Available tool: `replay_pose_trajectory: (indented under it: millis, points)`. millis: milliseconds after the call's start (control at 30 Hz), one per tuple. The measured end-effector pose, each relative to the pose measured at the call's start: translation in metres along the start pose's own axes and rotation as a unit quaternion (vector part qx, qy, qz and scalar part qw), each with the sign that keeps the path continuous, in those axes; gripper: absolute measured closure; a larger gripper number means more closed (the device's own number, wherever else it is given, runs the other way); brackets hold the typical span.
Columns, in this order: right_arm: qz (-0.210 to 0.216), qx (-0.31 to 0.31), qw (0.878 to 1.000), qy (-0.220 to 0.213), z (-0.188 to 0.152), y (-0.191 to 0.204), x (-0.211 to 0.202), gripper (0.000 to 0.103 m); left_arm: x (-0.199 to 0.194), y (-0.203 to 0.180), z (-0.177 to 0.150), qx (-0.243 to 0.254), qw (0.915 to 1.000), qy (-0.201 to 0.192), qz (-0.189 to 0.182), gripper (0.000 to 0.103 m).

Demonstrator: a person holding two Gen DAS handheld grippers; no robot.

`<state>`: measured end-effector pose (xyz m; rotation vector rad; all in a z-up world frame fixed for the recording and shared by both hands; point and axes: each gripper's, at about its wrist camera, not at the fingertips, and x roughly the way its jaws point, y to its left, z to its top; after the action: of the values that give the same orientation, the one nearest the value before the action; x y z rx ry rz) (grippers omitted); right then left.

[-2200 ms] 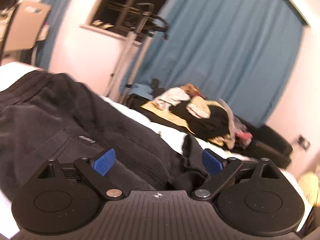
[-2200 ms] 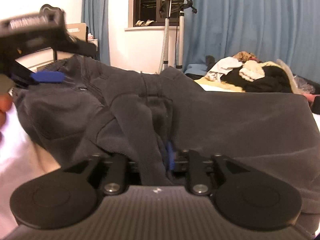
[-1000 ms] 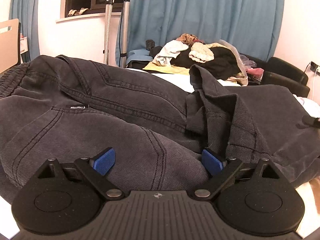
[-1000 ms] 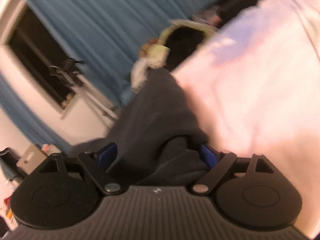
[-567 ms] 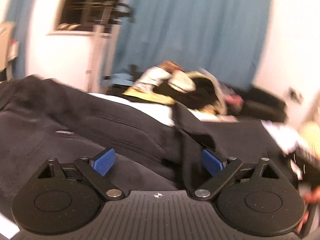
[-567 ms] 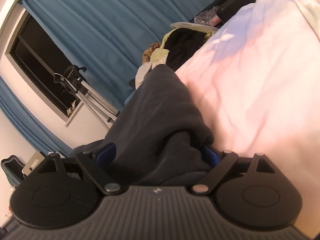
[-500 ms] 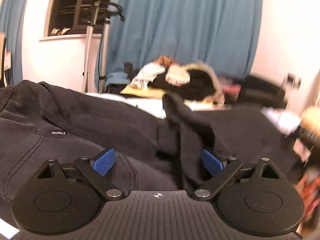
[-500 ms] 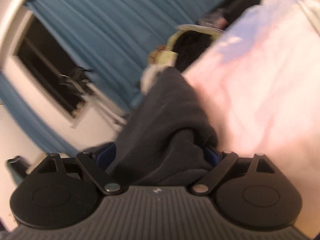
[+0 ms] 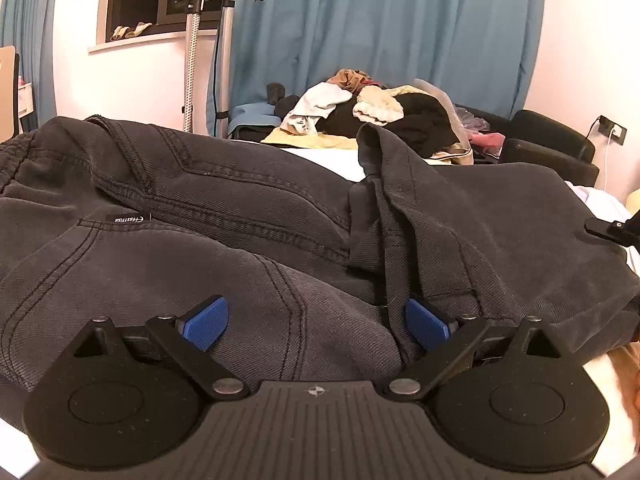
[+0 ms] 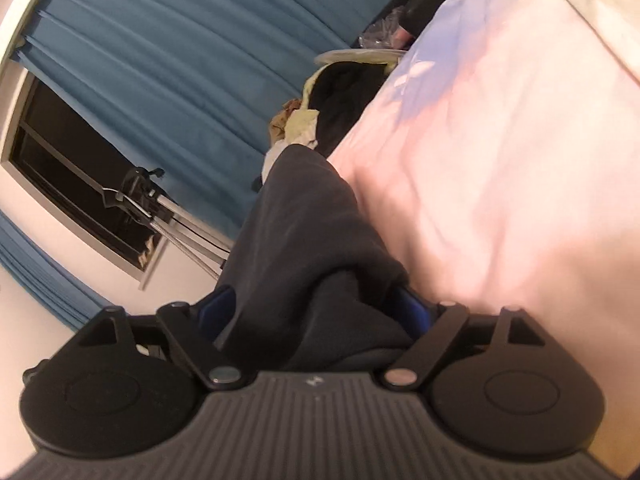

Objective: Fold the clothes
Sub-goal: 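Lift the folded sweatpants bundle off the duvet with the right tool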

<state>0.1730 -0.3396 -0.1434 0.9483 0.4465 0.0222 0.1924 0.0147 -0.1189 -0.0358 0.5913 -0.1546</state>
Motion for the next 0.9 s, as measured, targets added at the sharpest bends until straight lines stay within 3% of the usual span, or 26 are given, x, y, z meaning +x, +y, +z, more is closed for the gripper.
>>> replay_pose_trajectory:
  millis: [100, 233, 300, 333, 367, 467, 567, 667, 800, 900]
  points:
    - [0.012, -0.049, 0.999, 0.009, -0.004, 0.017, -0.001, 0.016, 0.000, 0.000, 0.000, 0.000, 1.0000, 0.000, 0.001, 0.006]
    - [0.089, -0.112, 0.990, 0.001, -0.006, 0.047, -0.010, 0.015, -0.002, -0.001, -0.001, 0.002, 1.0000, 0.002, 0.007, 0.006]
    - [0.105, -0.105, 0.989, -0.005, -0.005, 0.046, -0.011, 0.014, -0.002, -0.002, -0.001, 0.004, 1.0000, 0.002, 0.007, 0.006]
    - [0.094, -0.096, 0.991, -0.002, -0.004, 0.042, -0.009, 0.015, -0.002, -0.002, 0.000, 0.004, 1.0000, 0.001, 0.007, 0.006]
    - [0.068, -0.087, 0.994, 0.007, -0.003, 0.037, -0.002, 0.019, -0.002, -0.002, 0.000, 0.003, 1.0000, 0.000, 0.006, 0.006]
    - [-0.005, -0.069, 0.997, 0.019, -0.002, 0.016, 0.013, 0.065, -0.004, -0.004, 0.001, 0.000, 1.0000, -0.005, 0.004, 0.006]
    - [-0.021, -0.102, 0.995, 0.008, 0.001, 0.031, 0.004, 0.081, -0.010, -0.006, 0.002, 0.006, 0.9998, -0.017, 0.002, 0.006]
    - [-0.028, -0.121, 0.992, -0.023, 0.010, 0.051, -0.016, 0.085, -0.025, -0.008, 0.006, 0.011, 0.9992, -0.039, -0.005, 0.006]
    - [-0.014, -0.115, 0.992, -0.046, 0.035, 0.059, -0.049, 0.087, -0.052, -0.005, 0.013, -0.021, 0.9943, -0.099, -0.033, 0.006]
    - [-0.009, -0.124, 0.991, -0.057, 0.044, 0.067, -0.076, 0.088, -0.061, -0.006, 0.019, -0.038, 0.9919, -0.115, -0.039, 0.006]
